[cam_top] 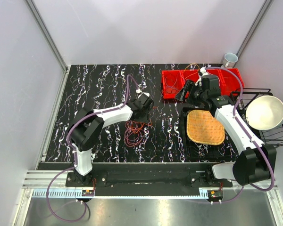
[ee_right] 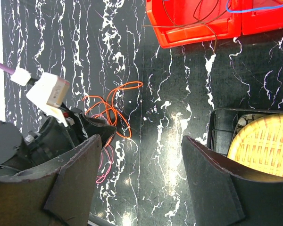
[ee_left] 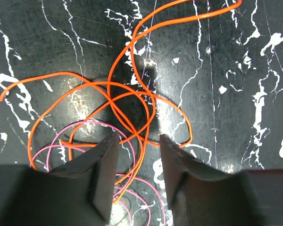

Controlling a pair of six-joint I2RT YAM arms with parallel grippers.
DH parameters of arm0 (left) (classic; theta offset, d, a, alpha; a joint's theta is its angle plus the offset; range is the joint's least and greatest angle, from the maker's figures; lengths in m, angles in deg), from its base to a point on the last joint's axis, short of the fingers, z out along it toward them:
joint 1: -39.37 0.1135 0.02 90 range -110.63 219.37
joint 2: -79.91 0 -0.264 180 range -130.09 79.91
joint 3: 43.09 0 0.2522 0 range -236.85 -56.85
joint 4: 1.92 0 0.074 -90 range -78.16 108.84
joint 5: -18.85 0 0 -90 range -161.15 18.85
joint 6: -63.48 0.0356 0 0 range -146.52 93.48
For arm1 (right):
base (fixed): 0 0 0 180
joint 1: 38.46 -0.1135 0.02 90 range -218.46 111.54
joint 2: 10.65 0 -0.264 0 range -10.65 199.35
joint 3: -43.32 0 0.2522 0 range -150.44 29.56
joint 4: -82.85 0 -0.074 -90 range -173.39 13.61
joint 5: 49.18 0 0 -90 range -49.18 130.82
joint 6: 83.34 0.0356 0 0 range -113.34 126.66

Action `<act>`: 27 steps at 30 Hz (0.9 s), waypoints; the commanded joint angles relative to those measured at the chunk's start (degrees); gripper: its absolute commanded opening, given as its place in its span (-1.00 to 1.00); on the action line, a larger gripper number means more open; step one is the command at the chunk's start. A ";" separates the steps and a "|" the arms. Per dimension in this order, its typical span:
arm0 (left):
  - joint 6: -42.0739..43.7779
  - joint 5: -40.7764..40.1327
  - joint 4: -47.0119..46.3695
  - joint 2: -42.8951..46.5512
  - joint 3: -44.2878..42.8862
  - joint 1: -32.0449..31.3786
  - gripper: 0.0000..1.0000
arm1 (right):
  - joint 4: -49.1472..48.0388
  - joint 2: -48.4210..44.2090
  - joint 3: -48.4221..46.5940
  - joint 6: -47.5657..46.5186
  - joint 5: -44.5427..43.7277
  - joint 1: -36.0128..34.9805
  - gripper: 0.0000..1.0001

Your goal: Untangle the cables

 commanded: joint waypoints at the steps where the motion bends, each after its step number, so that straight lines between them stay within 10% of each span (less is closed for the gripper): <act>1: 0.40 0.15 -1.98 -1.35 -2.85 -0.24 -0.26 | -3.37 -0.86 0.40 -0.78 1.00 -0.49 0.50; 7: 0.92 -0.28 -1.63 -3.54 -3.90 -0.06 -1.00 | -3.73 -0.42 0.75 -0.77 1.27 -0.50 0.50; 17: 5.49 -1.42 7.83 4.96 -11.80 0.37 -1.00 | -3.20 -0.86 -1.18 0.01 2.15 -0.41 0.49; 27: 16.65 0.93 23.51 21.13 -45.74 1.43 -1.00 | -2.67 -6.31 -3.56 1.86 2.23 -0.58 0.50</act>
